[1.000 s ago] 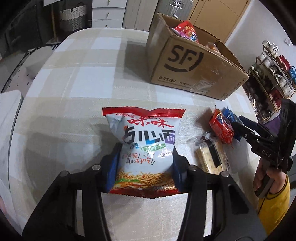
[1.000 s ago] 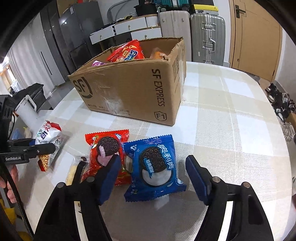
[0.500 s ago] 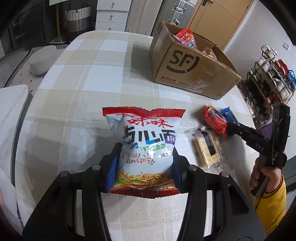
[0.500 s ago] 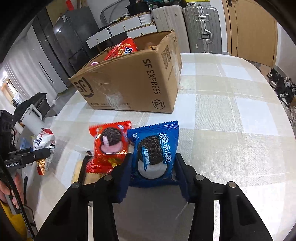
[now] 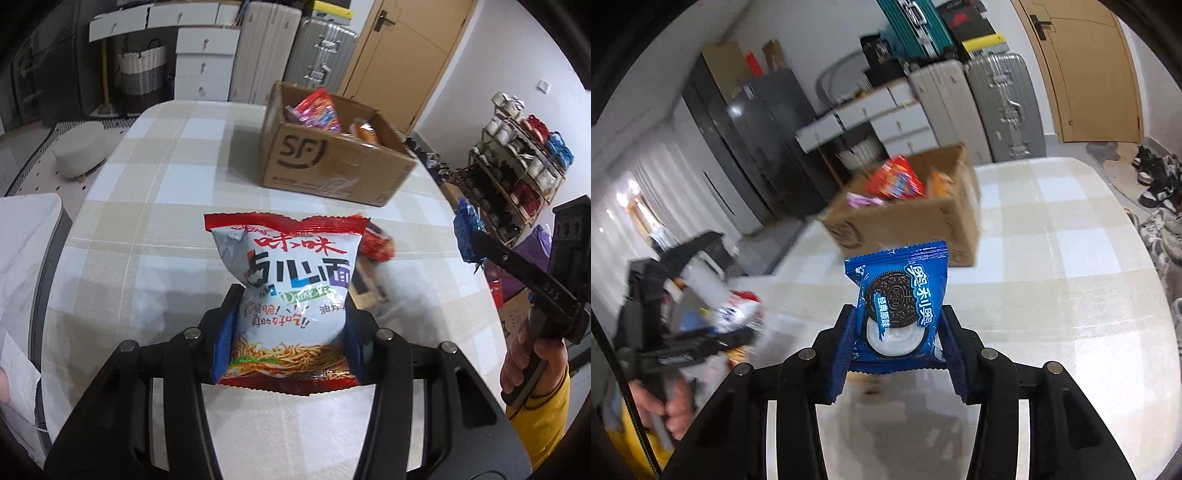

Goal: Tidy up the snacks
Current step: 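Carry both held snacks over the SF box and lower them toward it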

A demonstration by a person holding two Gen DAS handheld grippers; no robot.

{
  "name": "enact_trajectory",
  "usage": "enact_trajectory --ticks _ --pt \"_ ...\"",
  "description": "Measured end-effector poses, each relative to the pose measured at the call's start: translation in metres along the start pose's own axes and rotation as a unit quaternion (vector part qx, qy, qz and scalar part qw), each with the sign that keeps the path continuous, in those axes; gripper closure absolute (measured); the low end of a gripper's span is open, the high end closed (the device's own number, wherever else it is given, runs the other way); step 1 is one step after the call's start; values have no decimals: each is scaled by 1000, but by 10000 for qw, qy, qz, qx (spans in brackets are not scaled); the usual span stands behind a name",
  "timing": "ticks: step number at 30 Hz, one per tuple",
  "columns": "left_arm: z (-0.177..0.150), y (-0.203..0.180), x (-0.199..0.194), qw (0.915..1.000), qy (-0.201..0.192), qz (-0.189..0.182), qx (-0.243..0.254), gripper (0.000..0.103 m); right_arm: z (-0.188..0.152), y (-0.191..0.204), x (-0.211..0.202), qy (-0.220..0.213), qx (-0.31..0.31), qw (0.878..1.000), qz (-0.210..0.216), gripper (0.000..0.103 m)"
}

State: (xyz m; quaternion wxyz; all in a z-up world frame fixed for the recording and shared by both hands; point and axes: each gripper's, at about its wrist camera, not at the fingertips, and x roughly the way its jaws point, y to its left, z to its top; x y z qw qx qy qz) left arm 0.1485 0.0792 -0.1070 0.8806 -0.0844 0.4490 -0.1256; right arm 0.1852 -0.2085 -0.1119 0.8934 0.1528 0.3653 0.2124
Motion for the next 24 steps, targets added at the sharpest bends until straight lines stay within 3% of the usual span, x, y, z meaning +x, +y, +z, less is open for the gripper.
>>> enact_trajectory --ticks 9,24 --pt "-17 -40 -43 9988 -300 -107 366 57 -16 47 -47 -285 -23 9983 515 58" --pt "-23 -61 -86 9963 -574 -206 598 57 -24 71 -86 -570 -160 9961 651 58"
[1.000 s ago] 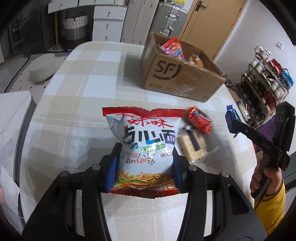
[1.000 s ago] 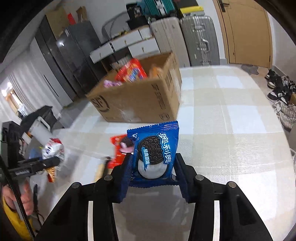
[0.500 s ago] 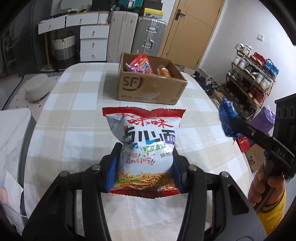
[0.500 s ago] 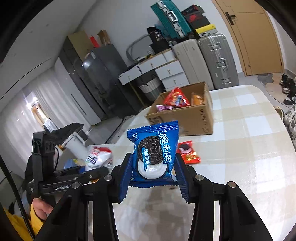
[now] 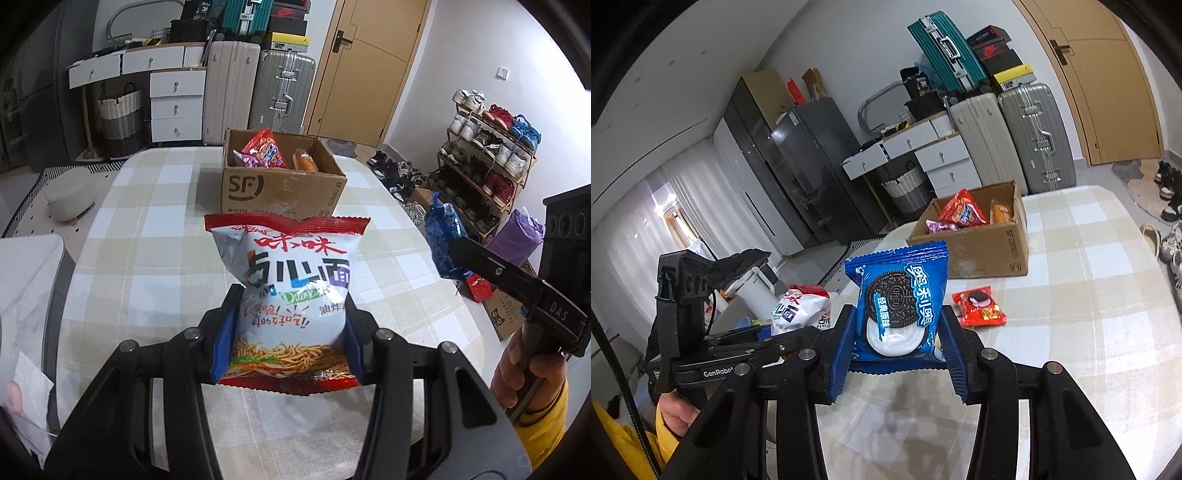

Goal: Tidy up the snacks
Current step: 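Carry both held snacks over the SF box and lower them toward it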

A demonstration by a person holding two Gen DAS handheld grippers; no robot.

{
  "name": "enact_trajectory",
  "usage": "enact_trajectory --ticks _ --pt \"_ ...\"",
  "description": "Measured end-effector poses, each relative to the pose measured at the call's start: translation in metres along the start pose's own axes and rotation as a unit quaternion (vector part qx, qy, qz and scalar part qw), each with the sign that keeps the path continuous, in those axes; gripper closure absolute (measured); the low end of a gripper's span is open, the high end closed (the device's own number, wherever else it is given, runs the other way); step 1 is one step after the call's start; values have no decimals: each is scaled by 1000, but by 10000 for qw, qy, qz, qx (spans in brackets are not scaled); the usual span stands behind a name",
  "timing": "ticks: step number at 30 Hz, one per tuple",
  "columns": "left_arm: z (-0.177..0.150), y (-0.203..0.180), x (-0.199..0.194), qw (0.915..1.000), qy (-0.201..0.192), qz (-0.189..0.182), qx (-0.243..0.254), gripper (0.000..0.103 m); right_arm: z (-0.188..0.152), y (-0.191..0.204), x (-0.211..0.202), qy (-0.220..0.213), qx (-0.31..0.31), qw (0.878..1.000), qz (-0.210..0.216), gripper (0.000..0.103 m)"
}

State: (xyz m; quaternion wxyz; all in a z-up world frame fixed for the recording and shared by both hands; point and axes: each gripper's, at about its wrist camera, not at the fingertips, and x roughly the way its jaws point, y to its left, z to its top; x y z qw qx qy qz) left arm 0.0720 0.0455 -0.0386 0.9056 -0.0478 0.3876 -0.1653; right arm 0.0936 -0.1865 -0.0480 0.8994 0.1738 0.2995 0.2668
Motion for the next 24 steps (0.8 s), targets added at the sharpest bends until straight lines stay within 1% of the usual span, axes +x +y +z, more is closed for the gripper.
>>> enact_trajectory --ticks 2,6,9,11,13,19,24 --pt "6 1 -2 10000 -22 -10 30 57 6 4 -3 -37 -72 10000 4 58" --pt "28 4 -2 9999 -84 -45 113 57 24 6 -5 -124 -159 9998 33 58" --pt "48 6 1 9997 -101 -95 181 57 46 7 0 -170 -249 9995 55 58" --pt "64 10 4 9997 -99 -148 194 57 64 9 4 -204 -399 9990 -5 58" --pt "80 13 8 9997 -97 -127 192 57 83 11 8 -235 -493 9985 2 58" --pt "135 21 28 9997 -130 -128 173 57 142 11 32 -276 -720 9970 12 58" --pt "182 18 54 9994 -130 -25 306 57 182 2 66 -215 -858 9960 -143 58"
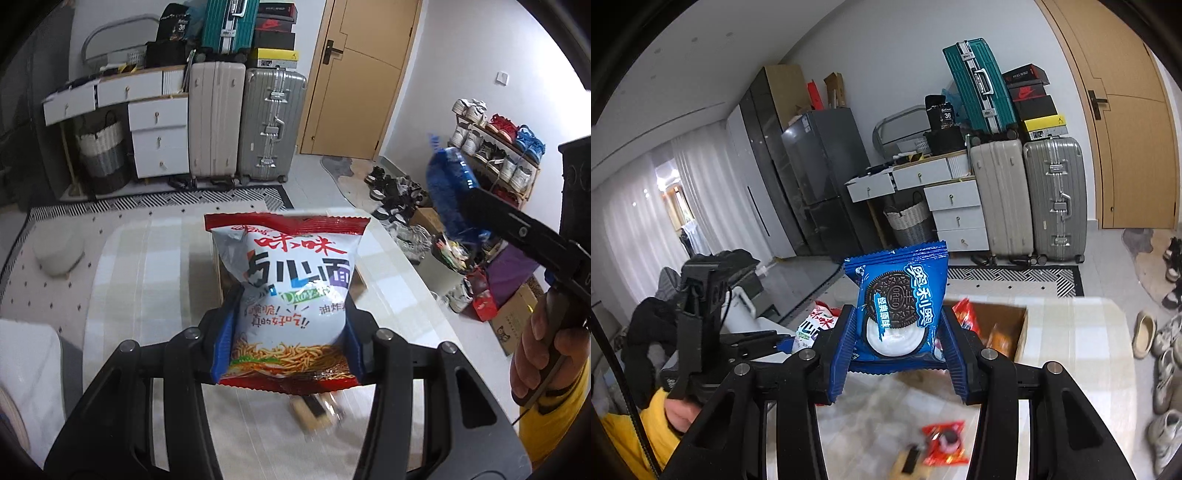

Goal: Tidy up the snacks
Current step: 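Carry both held snacks over the SF box and lower them toward it, then lower both snacks into the box and open both grippers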

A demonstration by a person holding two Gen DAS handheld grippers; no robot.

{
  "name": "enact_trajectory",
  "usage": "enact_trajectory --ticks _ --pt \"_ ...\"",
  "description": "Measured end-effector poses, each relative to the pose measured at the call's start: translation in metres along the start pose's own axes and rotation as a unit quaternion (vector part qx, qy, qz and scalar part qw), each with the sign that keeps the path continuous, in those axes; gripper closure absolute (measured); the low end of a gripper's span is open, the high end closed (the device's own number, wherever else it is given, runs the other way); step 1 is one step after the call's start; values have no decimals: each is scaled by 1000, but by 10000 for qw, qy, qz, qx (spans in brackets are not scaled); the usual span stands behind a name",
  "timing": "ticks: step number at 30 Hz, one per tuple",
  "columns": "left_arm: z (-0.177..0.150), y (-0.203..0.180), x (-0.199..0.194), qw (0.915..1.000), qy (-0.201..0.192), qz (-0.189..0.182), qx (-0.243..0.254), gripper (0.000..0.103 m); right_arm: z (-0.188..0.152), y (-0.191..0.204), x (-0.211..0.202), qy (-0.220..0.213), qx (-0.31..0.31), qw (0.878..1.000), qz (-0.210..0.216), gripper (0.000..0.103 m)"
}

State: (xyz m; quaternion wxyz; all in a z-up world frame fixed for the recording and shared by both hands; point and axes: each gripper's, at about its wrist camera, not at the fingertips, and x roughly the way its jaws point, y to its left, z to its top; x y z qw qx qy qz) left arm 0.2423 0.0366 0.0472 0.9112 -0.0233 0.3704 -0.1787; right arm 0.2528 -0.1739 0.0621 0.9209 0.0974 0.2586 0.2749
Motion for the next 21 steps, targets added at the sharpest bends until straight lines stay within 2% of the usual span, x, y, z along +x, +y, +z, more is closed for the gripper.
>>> enact_trajectory --ticks 4,8,16,21 --pt "39 4 34 9999 20 -41 -95 57 24 -21 35 87 82 9999 -52 58" --pt "62 14 79 9992 179 -53 -344 57 39 -42 67 192 296 9993 -125 58" --pt "63 22 166 9970 588 -45 -491 57 28 -79 123 577 534 9964 -307 58" --pt "58 20 201 9961 736 -18 -489 57 11 -99 147 820 707 9935 -354 58"
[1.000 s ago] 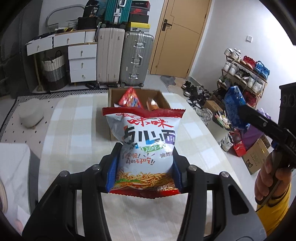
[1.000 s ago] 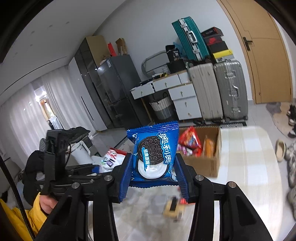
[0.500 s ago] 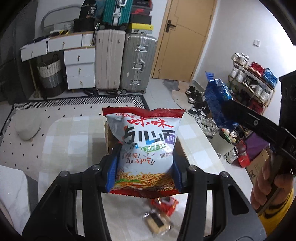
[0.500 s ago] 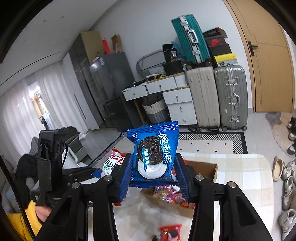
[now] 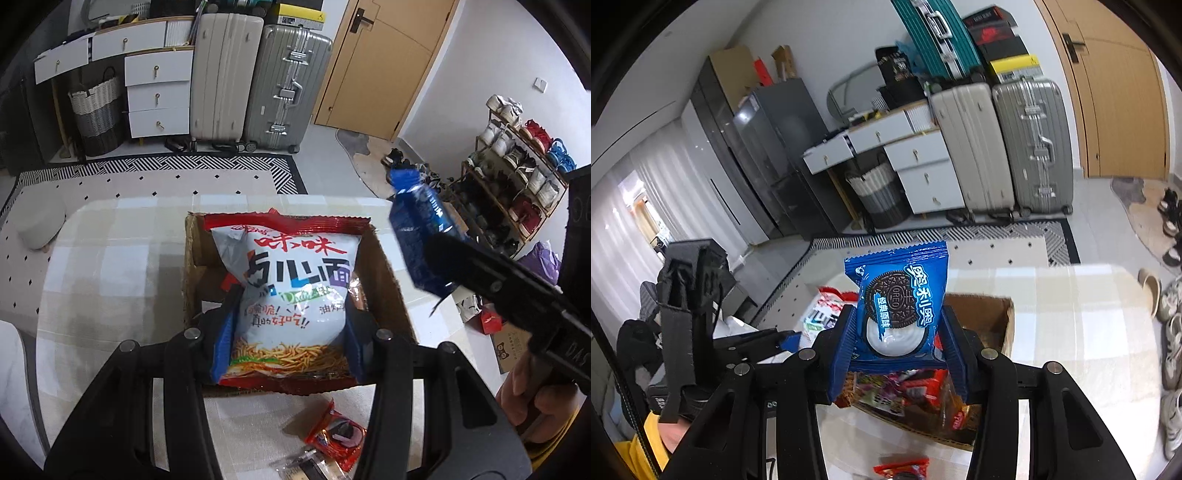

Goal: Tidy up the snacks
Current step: 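Lower both snacks into the box and open both grippers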

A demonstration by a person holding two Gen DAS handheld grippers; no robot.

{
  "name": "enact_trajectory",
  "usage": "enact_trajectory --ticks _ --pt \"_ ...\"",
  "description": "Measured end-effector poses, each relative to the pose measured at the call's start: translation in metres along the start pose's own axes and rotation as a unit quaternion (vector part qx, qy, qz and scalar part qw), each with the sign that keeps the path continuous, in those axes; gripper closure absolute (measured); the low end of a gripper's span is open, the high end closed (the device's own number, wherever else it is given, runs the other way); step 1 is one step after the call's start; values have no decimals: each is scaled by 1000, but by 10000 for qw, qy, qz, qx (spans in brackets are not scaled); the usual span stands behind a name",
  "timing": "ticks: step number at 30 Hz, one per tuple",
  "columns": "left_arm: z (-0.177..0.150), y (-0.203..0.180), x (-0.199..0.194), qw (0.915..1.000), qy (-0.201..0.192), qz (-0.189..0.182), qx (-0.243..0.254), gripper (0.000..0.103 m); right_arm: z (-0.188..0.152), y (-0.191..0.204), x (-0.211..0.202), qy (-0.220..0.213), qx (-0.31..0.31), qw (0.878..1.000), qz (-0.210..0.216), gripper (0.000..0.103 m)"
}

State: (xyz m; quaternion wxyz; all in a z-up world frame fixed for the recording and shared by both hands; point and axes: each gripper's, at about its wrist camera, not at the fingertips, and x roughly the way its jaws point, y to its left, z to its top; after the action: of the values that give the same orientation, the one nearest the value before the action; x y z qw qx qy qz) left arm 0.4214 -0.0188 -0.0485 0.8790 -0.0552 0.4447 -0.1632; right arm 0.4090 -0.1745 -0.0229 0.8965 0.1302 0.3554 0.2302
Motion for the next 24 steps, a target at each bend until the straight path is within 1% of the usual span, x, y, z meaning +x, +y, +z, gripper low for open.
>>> enact_trajectory --ticks 3,5,12,18,24 --pt "0 -2 14 10000 31 -24 9 57 -8 -11 11 98 60 9999 -50 58" --pt "0 -5 21 10000 29 35 89 57 -10 -17 17 136 114 9998 -55 58" --pt "4 -6 41 9999 83 41 109 57 -19 -27 25 205 189 9996 -43 58" --pt "-2 -3 51 9998 156 59 125 57 -23 -30 27 236 205 9995 -99 58" --pt "-5 -7 50 9997 154 109 129 57 -25 -31 27 260 220 9994 -91 58"
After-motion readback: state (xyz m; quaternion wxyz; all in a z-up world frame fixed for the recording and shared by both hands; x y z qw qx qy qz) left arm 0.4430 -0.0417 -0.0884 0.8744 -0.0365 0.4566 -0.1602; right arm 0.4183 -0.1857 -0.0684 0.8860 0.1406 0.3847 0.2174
